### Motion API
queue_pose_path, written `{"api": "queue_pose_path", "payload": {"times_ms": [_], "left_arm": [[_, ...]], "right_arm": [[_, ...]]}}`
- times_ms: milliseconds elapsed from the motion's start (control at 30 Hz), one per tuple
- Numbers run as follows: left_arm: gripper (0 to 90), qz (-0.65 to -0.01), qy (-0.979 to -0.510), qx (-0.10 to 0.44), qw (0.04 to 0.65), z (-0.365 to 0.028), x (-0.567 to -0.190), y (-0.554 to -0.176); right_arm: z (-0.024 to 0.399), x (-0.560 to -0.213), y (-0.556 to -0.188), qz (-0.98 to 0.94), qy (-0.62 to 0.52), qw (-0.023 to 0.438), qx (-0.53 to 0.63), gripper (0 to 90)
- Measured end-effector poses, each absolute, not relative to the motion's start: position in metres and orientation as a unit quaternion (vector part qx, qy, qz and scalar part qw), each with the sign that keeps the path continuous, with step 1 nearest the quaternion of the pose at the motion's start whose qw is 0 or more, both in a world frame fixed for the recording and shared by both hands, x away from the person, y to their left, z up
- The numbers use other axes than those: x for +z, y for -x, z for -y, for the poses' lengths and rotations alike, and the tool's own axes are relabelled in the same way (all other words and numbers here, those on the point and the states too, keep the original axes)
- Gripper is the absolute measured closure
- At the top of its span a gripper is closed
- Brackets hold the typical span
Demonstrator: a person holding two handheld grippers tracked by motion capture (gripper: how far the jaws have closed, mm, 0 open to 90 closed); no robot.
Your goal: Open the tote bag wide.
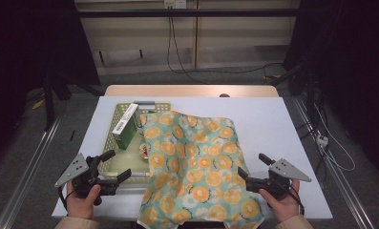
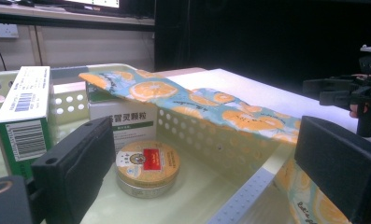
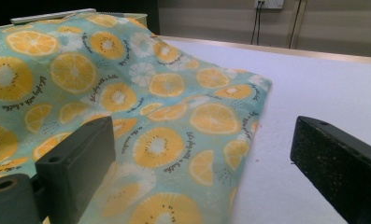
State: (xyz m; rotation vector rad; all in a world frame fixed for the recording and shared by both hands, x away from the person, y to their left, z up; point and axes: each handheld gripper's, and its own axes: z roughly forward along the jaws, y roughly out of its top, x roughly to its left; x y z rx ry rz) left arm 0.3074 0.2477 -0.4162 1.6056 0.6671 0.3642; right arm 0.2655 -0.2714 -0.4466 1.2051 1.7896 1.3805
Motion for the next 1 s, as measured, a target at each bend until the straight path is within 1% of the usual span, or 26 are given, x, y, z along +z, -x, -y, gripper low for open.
{"api": "queue_pose_path", "payload": {"times_ms": [267, 400, 467, 633, 733, 800, 833, 867, 933, 1000], "left_arm": [[5.0, -0.297, -0.703, 0.161, 0.626, -0.25, -0.418, -0.307], [5.0, -0.297, -0.7, 0.164, 0.628, -0.251, -0.416, -0.307], [5.0, -0.299, -0.699, 0.167, 0.627, -0.251, -0.415, -0.306], [5.0, -0.296, -0.697, 0.169, 0.63, -0.251, -0.412, -0.305], [5.0, -0.294, -0.705, 0.167, 0.624, -0.249, -0.412, -0.306], [5.0, -0.289, -0.707, 0.167, 0.623, -0.248, -0.412, -0.307], [5.0, -0.289, -0.707, 0.167, 0.623, -0.248, -0.412, -0.307], [5.0, -0.287, -0.71, 0.167, 0.621, -0.246, -0.412, -0.308], [5.0, -0.283, -0.712, 0.166, 0.621, -0.246, -0.412, -0.309], [5.0, -0.279, -0.712, 0.164, 0.623, -0.244, -0.409, -0.308]], "right_arm": [[0.269, -0.443, -0.275, -0.696, -0.452, 0.267, 0.491, 9.6], [0.263, -0.436, -0.291, -0.711, -0.451, 0.267, 0.469, 10.1], [0.261, -0.432, -0.304, -0.716, -0.451, 0.26, 0.465, 10.3], [0.256, -0.431, -0.346, -0.716, -0.479, 0.253, 0.442, 15.7], [0.26, -0.434, -0.375, -0.711, -0.501, 0.24, 0.431, 18.1], [0.263, -0.437, -0.393, -0.712, -0.507, 0.241, 0.422, 21.8], [0.263, -0.437, -0.393, -0.712, -0.507, 0.241, 0.422, 21.8], [0.266, -0.441, -0.41, -0.71, -0.516, 0.244, 0.413, 24.3], [0.267, -0.445, -0.425, -0.714, -0.519, 0.24, 0.405, 27.3], [0.266, -0.449, -0.44, -0.719, -0.52, 0.238, 0.394, 28.1]]}}
